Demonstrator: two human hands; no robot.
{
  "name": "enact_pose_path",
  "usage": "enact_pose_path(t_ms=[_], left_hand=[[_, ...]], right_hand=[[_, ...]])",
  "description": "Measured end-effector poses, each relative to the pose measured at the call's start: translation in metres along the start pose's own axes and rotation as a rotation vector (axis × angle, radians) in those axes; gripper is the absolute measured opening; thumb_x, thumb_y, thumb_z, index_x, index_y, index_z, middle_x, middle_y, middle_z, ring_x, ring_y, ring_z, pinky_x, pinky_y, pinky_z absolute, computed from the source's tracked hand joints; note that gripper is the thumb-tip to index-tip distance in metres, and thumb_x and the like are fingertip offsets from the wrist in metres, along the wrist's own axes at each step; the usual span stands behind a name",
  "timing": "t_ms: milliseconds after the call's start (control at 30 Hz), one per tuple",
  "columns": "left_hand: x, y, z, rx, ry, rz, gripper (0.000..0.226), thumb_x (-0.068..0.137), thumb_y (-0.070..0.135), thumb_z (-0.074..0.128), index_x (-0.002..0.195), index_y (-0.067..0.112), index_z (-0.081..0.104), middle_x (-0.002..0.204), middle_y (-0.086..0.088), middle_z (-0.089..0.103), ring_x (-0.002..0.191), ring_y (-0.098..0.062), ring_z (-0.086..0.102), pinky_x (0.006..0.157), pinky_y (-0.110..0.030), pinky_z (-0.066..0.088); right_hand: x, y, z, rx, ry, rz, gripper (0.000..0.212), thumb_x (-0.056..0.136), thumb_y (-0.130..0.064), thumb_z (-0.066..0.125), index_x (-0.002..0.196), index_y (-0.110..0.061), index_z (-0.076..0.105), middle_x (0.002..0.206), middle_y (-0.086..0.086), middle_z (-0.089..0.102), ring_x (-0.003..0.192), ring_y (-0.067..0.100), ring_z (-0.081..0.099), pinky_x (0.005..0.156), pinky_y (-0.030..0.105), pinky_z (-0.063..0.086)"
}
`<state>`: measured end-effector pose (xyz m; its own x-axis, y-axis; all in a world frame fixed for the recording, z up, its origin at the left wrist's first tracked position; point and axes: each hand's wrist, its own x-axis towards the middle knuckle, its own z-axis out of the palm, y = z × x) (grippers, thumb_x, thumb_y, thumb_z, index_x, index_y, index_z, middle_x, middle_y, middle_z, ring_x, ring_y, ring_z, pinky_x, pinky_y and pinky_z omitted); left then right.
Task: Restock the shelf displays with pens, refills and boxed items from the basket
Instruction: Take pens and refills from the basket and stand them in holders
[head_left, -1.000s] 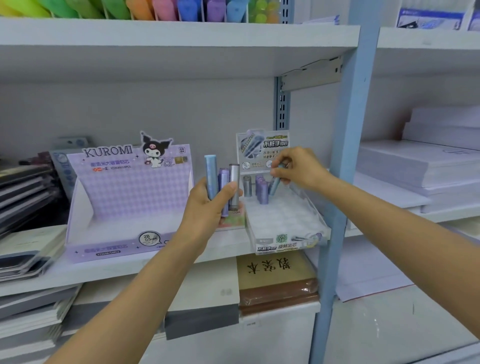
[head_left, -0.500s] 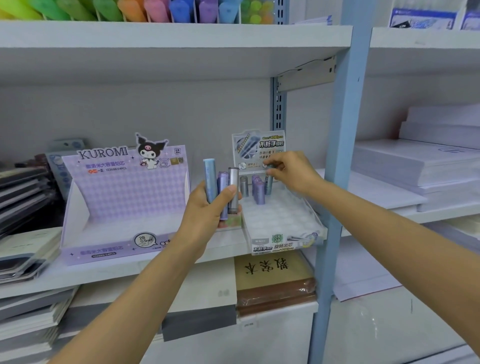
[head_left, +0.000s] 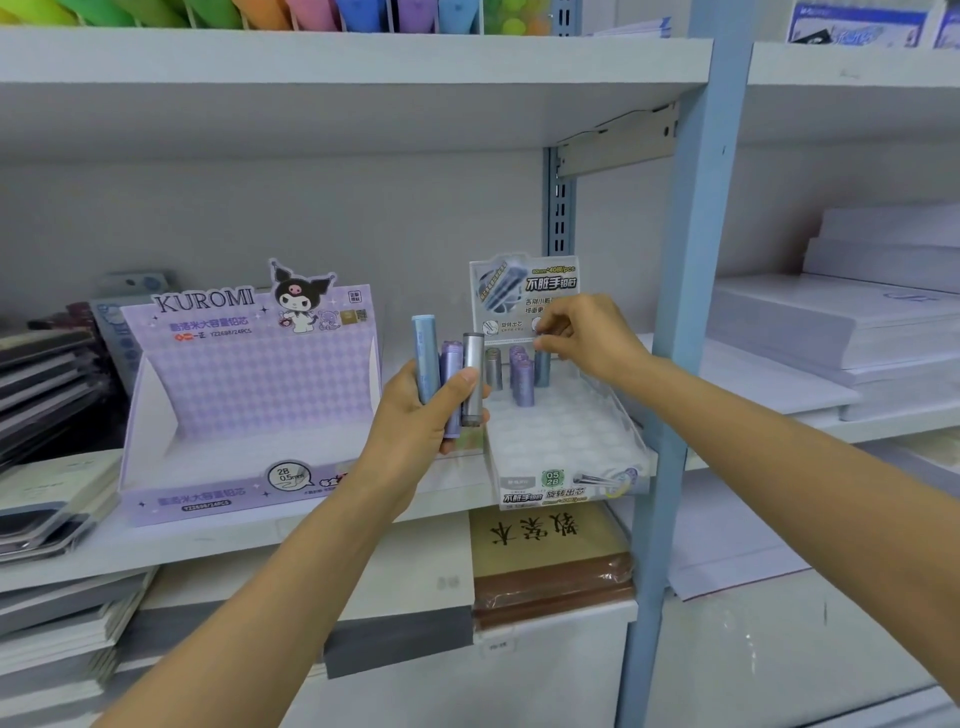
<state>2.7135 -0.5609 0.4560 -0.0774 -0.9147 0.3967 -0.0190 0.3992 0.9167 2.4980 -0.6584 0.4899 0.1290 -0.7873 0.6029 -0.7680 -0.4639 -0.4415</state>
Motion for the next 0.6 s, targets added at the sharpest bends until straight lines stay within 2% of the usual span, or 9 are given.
enact_pose_path(t_ms=[67, 133, 233, 367, 433, 500, 567, 600], left_hand=[[0.0, 0.0, 0.001, 0.001, 0.0, -0.001, 0.014, 0.094, 0.032, 0.06, 0.104, 0.022, 0.056, 0.081, 0.011, 0.074, 0.07, -0.006, 0.071, 0.061, -0.03, 0.049], [0.0, 0.0, 0.001, -0.002, -0.004, 0.001, 0.015, 0.094, 0.032, 0.06, 0.104, 0.023, 0.056, 0.083, 0.01, 0.075, 0.071, -0.006, 0.071, 0.061, -0.03, 0.049], [0.0, -0.001, 0.001, 0.002, -0.012, -0.005, 0.013, 0.094, 0.032, 0.059, 0.104, 0.024, 0.055, 0.082, 0.012, 0.075, 0.071, -0.005, 0.07, 0.059, -0.028, 0.048], [-0.001, 0.0, 0.0, 0.008, -0.018, -0.004, 0.013, 0.094, 0.031, 0.059, 0.103, 0.023, 0.055, 0.08, 0.013, 0.074, 0.069, -0.004, 0.07, 0.056, -0.026, 0.048], [-0.002, 0.001, 0.001, 0.0, -0.023, -0.006, 0.013, 0.094, 0.03, 0.059, 0.104, 0.023, 0.056, 0.081, 0.01, 0.074, 0.068, -0.004, 0.069, 0.054, -0.024, 0.047], [-0.004, 0.003, 0.004, -0.011, -0.039, -0.01, 0.013, 0.095, 0.029, 0.059, 0.105, 0.022, 0.056, 0.083, 0.006, 0.075, 0.068, -0.007, 0.07, 0.051, -0.023, 0.044], [-0.006, 0.005, 0.008, -0.019, -0.063, -0.013, 0.015, 0.095, 0.028, 0.059, 0.106, 0.02, 0.056, 0.088, -0.001, 0.075, 0.071, -0.011, 0.071, 0.049, -0.023, 0.042], [-0.007, 0.006, 0.01, -0.015, -0.073, -0.011, 0.016, 0.095, 0.028, 0.059, 0.108, 0.019, 0.056, 0.091, -0.004, 0.074, 0.071, -0.012, 0.071, 0.048, -0.023, 0.042]], right_hand=[[-0.001, -0.002, 0.005, -0.011, 0.03, -0.001, 0.02, 0.08, -0.013, 0.077, 0.096, -0.01, 0.065, 0.073, 0.001, 0.061, 0.066, 0.013, 0.058, 0.071, 0.03, 0.055], [-0.002, -0.001, 0.01, -0.051, 0.074, -0.015, 0.018, 0.08, -0.015, 0.078, 0.088, -0.012, 0.062, 0.072, 0.003, 0.062, 0.067, 0.017, 0.059, 0.066, 0.03, 0.052], [-0.003, 0.003, 0.014, -0.181, 0.075, -0.011, 0.017, 0.083, -0.019, 0.076, 0.077, -0.008, 0.064, 0.074, 0.005, 0.065, 0.072, 0.023, 0.061, 0.065, 0.03, 0.048], [-0.007, 0.002, 0.011, -0.189, 0.072, -0.019, 0.019, 0.089, -0.022, 0.068, 0.078, -0.007, 0.071, 0.077, 0.004, 0.065, 0.071, 0.016, 0.058, 0.067, 0.031, 0.048], [-0.011, -0.006, 0.003, -0.046, 0.134, -0.009, 0.018, 0.092, -0.023, 0.064, 0.081, -0.011, 0.072, 0.075, -0.003, 0.064, 0.066, 0.006, 0.054, 0.066, 0.027, 0.044], [-0.018, -0.021, -0.007, 0.334, 0.117, 0.044, 0.013, 0.094, -0.026, 0.062, 0.093, -0.017, 0.071, 0.08, -0.006, 0.065, 0.065, 0.005, 0.056, 0.064, 0.025, 0.046], [-0.027, -0.036, -0.017, 0.687, -0.071, 0.06, 0.021, 0.095, -0.031, 0.059, 0.11, -0.018, 0.068, 0.097, 0.001, 0.07, 0.075, 0.011, 0.065, 0.065, 0.024, 0.053], [-0.032, -0.042, -0.02, 0.743, -0.176, 0.039, 0.025, 0.095, -0.031, 0.058, 0.115, -0.019, 0.067, 0.104, 0.004, 0.07, 0.081, 0.014, 0.067, 0.069, 0.024, 0.055]])
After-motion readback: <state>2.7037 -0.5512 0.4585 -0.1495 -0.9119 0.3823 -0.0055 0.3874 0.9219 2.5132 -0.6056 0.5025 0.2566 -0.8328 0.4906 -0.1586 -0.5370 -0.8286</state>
